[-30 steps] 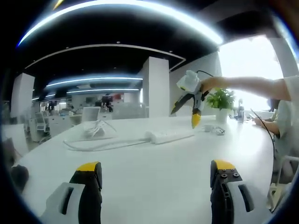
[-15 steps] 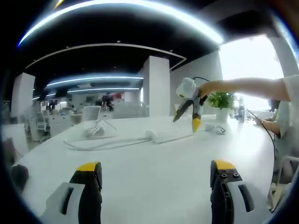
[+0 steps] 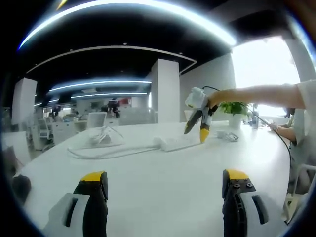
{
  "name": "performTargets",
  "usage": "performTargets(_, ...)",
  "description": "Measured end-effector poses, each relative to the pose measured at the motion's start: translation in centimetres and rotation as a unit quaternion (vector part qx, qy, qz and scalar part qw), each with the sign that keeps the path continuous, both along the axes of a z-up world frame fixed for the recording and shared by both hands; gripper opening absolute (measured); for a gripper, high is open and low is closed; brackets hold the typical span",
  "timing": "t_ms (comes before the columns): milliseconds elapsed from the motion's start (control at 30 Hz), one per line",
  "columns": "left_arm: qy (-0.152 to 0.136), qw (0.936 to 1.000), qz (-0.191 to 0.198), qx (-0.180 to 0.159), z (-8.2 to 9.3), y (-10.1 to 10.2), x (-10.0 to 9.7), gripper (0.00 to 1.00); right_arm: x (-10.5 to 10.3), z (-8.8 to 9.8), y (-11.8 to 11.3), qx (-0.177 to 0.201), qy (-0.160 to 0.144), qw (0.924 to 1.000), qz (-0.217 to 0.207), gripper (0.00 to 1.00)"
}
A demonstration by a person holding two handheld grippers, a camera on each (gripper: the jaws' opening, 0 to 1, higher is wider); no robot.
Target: Straighten the power strip on the desk, plug the charger into it
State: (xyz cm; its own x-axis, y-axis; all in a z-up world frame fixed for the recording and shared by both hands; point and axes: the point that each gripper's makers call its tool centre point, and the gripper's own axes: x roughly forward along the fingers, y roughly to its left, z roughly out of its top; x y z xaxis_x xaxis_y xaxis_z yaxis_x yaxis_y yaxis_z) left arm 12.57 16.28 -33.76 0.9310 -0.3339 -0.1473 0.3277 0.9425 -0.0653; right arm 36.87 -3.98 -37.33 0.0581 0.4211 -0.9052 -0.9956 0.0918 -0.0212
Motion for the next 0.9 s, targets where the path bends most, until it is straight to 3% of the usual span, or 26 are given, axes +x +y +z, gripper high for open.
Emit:
performTargets(567,-0.002,1.0,0.003,0.0,0.0,0.2,-0.1,0.99,-1.1,-0.4,0.4,0.002,0.004,1.0,-0.007,0.79)
performTargets(900,-0.002,1.0,0.006,-0.002,0.0,0.4,-0.1,0.99,-0.4,-0.5,0.3,-0.005,-0.007,0.9999,-0.01,0.73)
